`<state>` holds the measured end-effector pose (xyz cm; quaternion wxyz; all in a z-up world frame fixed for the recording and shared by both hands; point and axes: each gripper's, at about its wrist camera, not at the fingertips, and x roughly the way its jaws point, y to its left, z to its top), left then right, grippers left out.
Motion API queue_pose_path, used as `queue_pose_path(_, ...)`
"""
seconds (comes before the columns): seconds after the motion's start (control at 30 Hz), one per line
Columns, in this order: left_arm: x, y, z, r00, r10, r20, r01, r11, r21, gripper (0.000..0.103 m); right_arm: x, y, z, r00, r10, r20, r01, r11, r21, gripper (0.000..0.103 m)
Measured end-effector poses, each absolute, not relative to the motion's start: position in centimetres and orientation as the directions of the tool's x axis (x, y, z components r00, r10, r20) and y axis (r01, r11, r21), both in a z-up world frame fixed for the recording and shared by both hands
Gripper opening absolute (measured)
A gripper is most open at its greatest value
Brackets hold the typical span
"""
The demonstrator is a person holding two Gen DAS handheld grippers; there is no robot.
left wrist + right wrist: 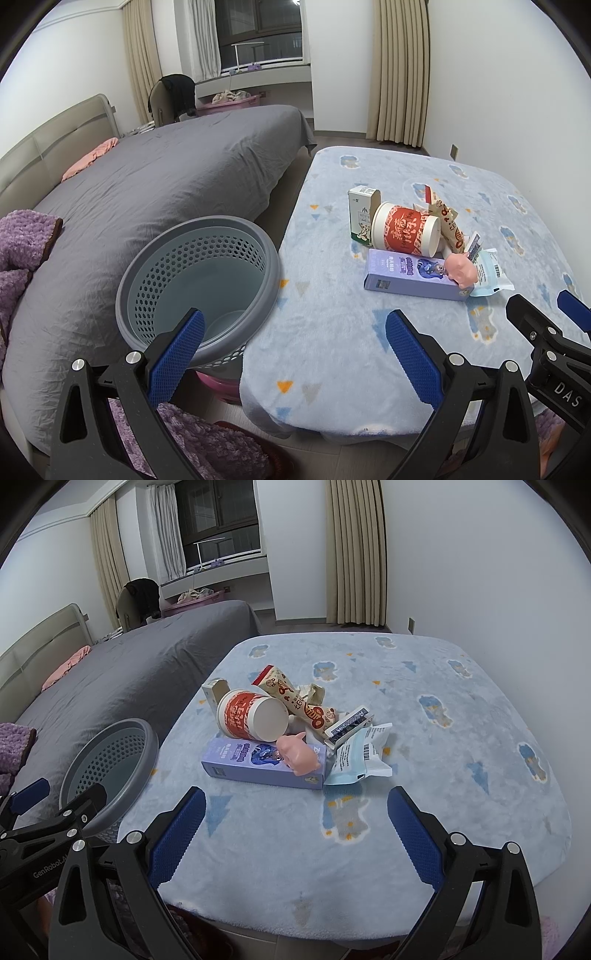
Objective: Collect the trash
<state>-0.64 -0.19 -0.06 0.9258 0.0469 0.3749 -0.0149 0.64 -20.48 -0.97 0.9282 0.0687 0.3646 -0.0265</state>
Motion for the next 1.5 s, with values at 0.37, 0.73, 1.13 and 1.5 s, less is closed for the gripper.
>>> queue_pose_path(0.37,-0.7,-0.2,-0.1,0.719,0.008,-0.695,0.063,0.995,0.076,0.097,0.6,-20.5,-1.0,0.733,0.001,-0.68,0.099,0.989,0.109,0.094)
queue_pose_path(0.73,-0.6,-0.2,-0.1,0.718,0.008,-0.696,0.063,0.995,0.076,0.096,0.6,-20.5,-1.1,0.733,0.002,-0.681,0.099,0.989,0.109,0.094)
queue_pose_path(1.13,-0.5,0.0,-1.0,0.704,0.004,-0.711,0.068,0.995,0.073,0.096,1.3,-22.1,-2.8,0.706,0.006,-0.709,0.127,0.983,0.136,0.094)
queue_pose_path(1.5,2.2,-0.9,-3.1,0.655,-0.028,-0.755,0.098,0.994,0.049,0.096,4.2,-24.1,-4.9,0.684,0.02,-0.729,0.116,0.984,0.136,0.094)
